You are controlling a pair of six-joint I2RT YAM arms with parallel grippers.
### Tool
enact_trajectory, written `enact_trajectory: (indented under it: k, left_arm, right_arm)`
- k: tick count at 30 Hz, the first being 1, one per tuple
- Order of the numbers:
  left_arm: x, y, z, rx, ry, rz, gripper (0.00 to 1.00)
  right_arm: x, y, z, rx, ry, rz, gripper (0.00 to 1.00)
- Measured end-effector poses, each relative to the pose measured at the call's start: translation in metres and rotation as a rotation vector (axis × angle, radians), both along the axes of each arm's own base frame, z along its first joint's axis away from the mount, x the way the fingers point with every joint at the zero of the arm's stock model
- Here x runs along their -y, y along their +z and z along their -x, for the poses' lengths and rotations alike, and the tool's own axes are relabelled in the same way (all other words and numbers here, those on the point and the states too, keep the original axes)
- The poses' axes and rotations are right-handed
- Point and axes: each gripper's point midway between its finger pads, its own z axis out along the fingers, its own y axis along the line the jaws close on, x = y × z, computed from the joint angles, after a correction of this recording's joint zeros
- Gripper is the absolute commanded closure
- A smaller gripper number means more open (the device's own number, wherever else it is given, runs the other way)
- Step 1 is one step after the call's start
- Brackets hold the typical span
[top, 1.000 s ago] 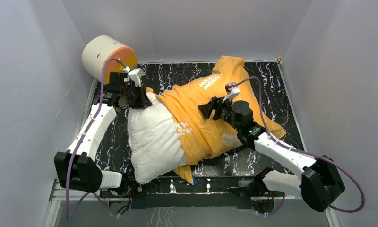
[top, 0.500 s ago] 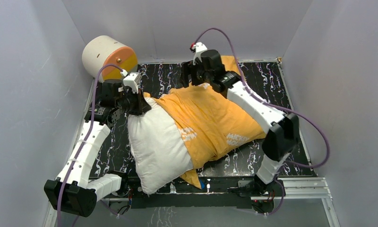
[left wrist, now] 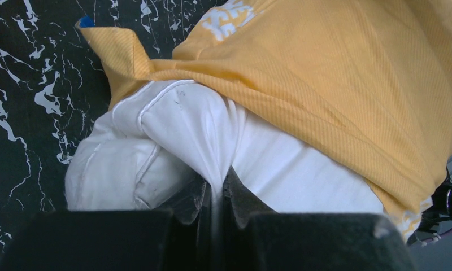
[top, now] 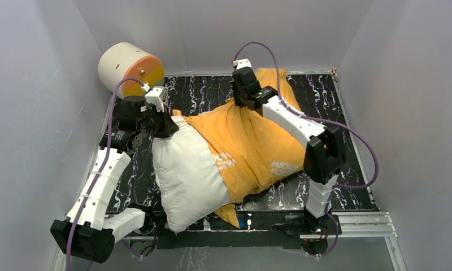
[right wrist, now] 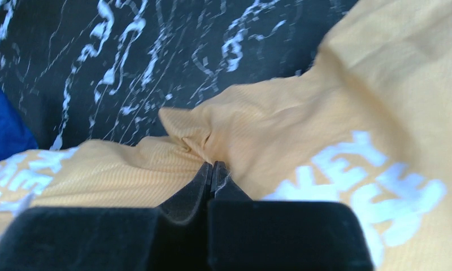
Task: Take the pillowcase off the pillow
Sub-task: Remove the pillow from the pillowcase.
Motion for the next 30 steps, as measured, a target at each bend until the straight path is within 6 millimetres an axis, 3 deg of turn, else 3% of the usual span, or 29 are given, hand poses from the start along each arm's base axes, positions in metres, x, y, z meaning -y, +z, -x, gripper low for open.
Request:
enact_trajectory:
  k: [4, 7, 9, 12, 18, 22, 25, 28, 30]
  left_arm:
    - [0.000, 0.012, -0.003, 0.054, 0.015, 0.006, 1.00]
    - [0.001, 0.017, -0.005, 0.079, 0.019, 0.011, 1.00]
    - [0.001, 0.017, -0.005, 0.079, 0.019, 0.010, 1.00]
    - [0.000, 0.013, -0.004, 0.073, 0.018, 0.005, 1.00]
    - [-0.005, 0.009, 0.001, 0.059, 0.017, -0.014, 1.00]
    - [-0.006, 0.008, 0.003, 0.059, 0.010, -0.021, 1.00]
    - [-0.006, 0.008, 0.003, 0.060, 0.007, -0.023, 1.00]
    - [-0.006, 0.008, 0.003, 0.060, 0.006, -0.024, 1.00]
    - [-0.006, 0.008, 0.003, 0.060, 0.007, -0.025, 1.00]
  right_arm:
    - [0.040, 0.021, -0.016, 0.026, -0.101, -0.045, 1.00]
    - [0.054, 0.026, -0.020, 0.021, -0.135, -0.065, 0.99]
    - [0.054, 0.026, -0.020, 0.008, -0.122, -0.083, 0.91]
    - [0.048, 0.027, -0.015, -0.022, -0.069, -0.130, 0.71]
    - [0.037, 0.053, -0.005, -0.052, 0.061, -0.274, 0.41]
    - [0.002, 0.077, 0.013, -0.053, 0.192, -0.338, 0.18]
    - [-0.039, 0.083, 0.039, -0.053, 0.315, -0.337, 0.13]
    - [-0.077, 0.067, 0.063, -0.091, 0.413, -0.290, 0.16]
    - [-0.095, 0.040, 0.077, -0.132, 0.444, -0.223, 0.31]
